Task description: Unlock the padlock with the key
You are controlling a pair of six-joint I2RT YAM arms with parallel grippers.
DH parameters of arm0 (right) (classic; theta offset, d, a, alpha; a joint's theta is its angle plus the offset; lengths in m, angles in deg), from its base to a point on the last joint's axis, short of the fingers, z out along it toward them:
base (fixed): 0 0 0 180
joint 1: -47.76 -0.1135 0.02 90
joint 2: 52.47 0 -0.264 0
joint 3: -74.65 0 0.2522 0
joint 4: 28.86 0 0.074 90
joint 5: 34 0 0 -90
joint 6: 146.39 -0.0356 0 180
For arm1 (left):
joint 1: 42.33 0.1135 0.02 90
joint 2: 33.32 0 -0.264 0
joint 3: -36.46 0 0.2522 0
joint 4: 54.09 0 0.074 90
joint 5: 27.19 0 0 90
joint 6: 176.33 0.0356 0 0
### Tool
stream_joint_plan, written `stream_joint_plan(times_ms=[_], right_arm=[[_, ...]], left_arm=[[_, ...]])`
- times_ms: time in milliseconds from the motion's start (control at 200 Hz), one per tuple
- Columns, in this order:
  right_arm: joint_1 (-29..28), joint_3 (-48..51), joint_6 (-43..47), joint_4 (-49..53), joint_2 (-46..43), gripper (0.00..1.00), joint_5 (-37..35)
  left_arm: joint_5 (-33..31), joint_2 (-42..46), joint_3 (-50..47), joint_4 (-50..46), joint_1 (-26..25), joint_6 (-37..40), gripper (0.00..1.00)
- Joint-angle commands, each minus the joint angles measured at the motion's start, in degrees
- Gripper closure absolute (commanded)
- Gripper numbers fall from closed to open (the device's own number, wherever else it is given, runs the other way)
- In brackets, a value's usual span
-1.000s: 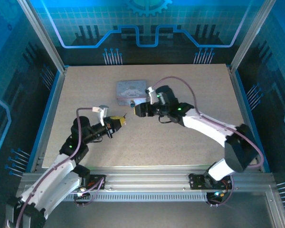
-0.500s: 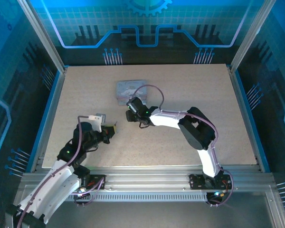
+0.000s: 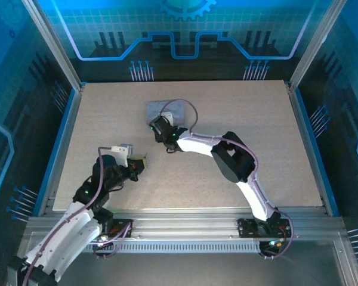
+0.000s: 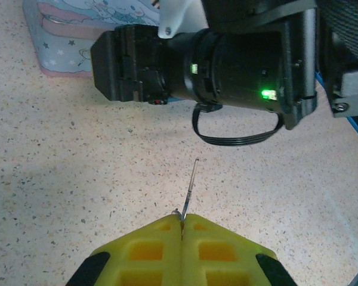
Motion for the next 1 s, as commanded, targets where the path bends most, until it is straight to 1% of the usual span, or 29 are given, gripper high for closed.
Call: stream_joint_plan(times_ms=[0, 350, 745, 835, 995], right_arm=[[0.31, -4.18, -1.08, 4.18, 2.32, 0.43, -1.89], [1.47, -7.91, -3.97, 8.06, 5.11, 0.5, -1.12], [2.71, -14.06, -5.1, 13.61, 7.92, 0.5, 1.31], [2.9, -14.72, -5.14, 14.03, 8.3, 0.54, 1.79], [2.88, -14.64, -4.66, 13.73, 8.0, 0.7, 1.51]], left_arm=[[-0.38, 1.63, 0.11, 0.58, 0.53, 1.6, 1.0], [0.52, 2.55, -0.61, 0.93, 0.54, 1.83, 1.0], [2.23, 3.42, -1.96, 2.67, 0.53, 1.95, 1.0], [2.56, 3.67, -2.31, 3.21, 0.49, 1.95, 1.0], [3.49, 3.79, -2.44, 3.74, 0.43, 2.04, 1.0]])
